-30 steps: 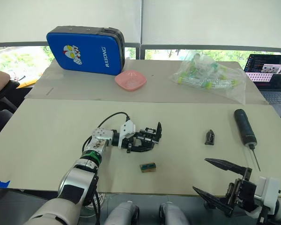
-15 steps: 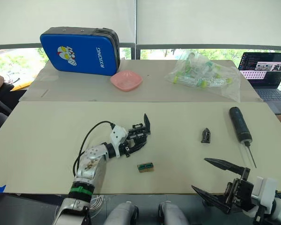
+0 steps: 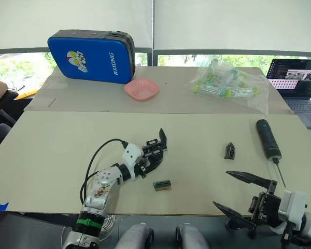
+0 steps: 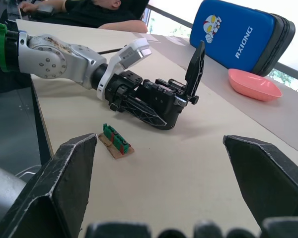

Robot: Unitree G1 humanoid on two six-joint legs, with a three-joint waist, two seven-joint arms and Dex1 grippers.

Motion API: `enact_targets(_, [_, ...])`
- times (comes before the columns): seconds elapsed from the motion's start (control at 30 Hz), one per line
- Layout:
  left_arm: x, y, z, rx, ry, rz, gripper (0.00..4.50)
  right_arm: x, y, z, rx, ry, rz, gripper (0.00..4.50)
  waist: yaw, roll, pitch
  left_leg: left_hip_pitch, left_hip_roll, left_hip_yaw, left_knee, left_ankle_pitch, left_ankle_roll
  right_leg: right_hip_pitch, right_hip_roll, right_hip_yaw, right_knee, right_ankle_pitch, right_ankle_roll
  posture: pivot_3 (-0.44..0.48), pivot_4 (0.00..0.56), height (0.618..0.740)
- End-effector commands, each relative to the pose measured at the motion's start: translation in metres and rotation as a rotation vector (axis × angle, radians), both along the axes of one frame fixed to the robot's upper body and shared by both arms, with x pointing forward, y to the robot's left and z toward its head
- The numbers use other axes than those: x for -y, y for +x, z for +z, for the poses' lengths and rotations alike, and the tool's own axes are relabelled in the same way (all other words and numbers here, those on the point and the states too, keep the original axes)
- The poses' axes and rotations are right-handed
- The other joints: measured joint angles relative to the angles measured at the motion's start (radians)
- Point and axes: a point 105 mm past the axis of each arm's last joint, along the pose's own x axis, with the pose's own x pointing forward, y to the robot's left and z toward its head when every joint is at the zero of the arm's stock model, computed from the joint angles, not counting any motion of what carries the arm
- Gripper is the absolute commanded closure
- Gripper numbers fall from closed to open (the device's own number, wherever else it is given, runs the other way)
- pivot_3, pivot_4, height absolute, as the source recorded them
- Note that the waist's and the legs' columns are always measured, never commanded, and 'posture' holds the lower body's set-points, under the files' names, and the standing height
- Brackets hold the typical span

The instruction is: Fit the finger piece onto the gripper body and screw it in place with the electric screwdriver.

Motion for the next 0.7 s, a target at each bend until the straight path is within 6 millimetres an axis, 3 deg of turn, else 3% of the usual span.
enact_targets(0.03, [0.000, -0.007, -0.011, -0.049, -0.006, -0.026, 0.76, 0.003, -0.001, 0.008, 0.038, 0.004, -0.019, 0.00, 0.000, 0.001, 0.000, 0.000, 0.000, 0.000, 0.000, 0.000, 0.000, 0.000, 0.000, 0.000, 0.000, 0.000, 0.000, 0.000, 0.150, 0.740])
enact_targets(0.1, [0.000, -0.008, -0.013, -0.058, -0.007, -0.028, 0.04, 0.003, -0.001, 0.008, 0.039, 0.008, -0.026, 0.00, 0.000, 0.001, 0.000, 0.000, 0.000, 0.000, 0.000, 0.000, 0.000, 0.000, 0.000, 0.000, 0.000, -0.001, 0.001, 0.000, 0.150, 0.740])
enact_targets(0.33, [-0.029, -0.009, -0.012, -0.096, 0.040, -0.075, 0.04, 0.000, -0.002, 0.007, 0.039, 0.011, -0.027, 0.00, -0.006, 0.002, -0.001, 0.001, 0.000, 0.000, 0.000, 0.000, 0.000, 0.000, 0.000, 0.000, 0.001, -0.002, 0.002, 0.000, 0.150, 0.740])
enact_targets(0.5, [-0.050, 0.000, -0.003, -0.086, 0.109, -0.224, 0.04, 0.001, -0.001, 0.007, 0.043, 0.011, -0.031, 0.00, -0.012, 0.003, -0.002, 0.001, 0.001, 0.000, 0.000, 0.000, 0.000, 0.000, 0.000, -0.001, 0.001, -0.003, 0.002, 0.000, 0.150, 0.740])
enact_targets(0.7, [-0.049, 0.012, 0.006, -0.090, 0.192, -0.475, 0.04, -0.001, -0.002, 0.005, 0.033, 0.011, -0.022, 0.00, -0.004, 0.002, -0.001, 0.001, 0.000, 0.000, 0.000, 0.000, -0.001, 0.000, 0.000, -0.002, 0.001, -0.002, 0.002, 0.000, 0.150, 0.740])
